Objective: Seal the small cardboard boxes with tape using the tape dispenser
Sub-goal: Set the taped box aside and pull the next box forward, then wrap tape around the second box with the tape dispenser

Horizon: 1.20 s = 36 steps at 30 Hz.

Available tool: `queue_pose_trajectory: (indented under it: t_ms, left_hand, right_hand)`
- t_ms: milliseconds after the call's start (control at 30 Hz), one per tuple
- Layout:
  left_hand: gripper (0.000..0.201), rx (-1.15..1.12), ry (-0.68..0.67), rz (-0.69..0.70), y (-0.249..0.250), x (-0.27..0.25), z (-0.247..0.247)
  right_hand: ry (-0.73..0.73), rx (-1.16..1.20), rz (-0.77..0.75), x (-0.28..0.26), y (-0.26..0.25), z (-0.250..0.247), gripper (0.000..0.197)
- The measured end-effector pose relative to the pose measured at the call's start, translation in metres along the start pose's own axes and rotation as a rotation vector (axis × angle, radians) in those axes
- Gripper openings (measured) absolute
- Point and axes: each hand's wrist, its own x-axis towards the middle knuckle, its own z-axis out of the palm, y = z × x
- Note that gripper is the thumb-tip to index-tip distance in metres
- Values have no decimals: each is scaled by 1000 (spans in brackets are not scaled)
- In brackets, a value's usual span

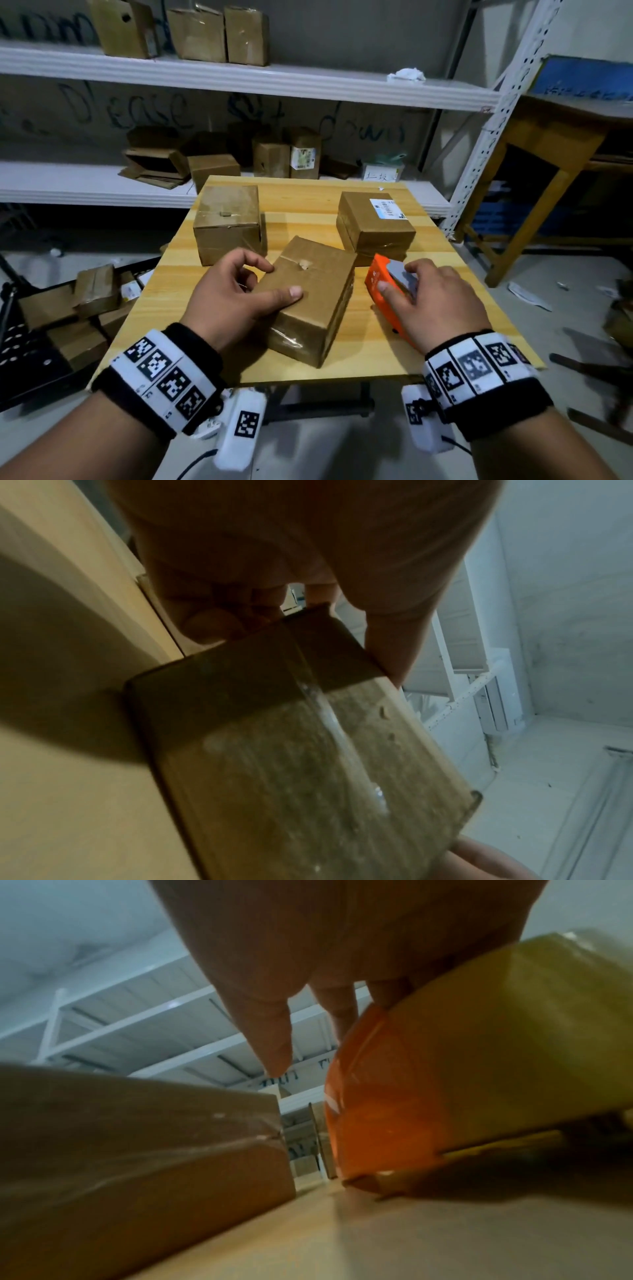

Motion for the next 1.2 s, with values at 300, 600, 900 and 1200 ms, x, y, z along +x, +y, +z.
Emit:
queue_pose_trajectory:
  t_ms: [300,600,900,1200]
  left_hand:
    - [60,53,99,-32,-4,-8,21]
    - [37,-25,100,-14,-8,-4,14]
    - [33,-222,184,173,13,0,-10]
    - [43,-265,-70,314,36,-23,-6]
  right_hand:
    - [-145,-211,-61,-4,-4,-1,54]
    - [-74,-171,-98,-3,4,-5,50]
    - [273,361,-109,-14,27,-35,37]
    - [399,692,-495,-50,6,-46,43]
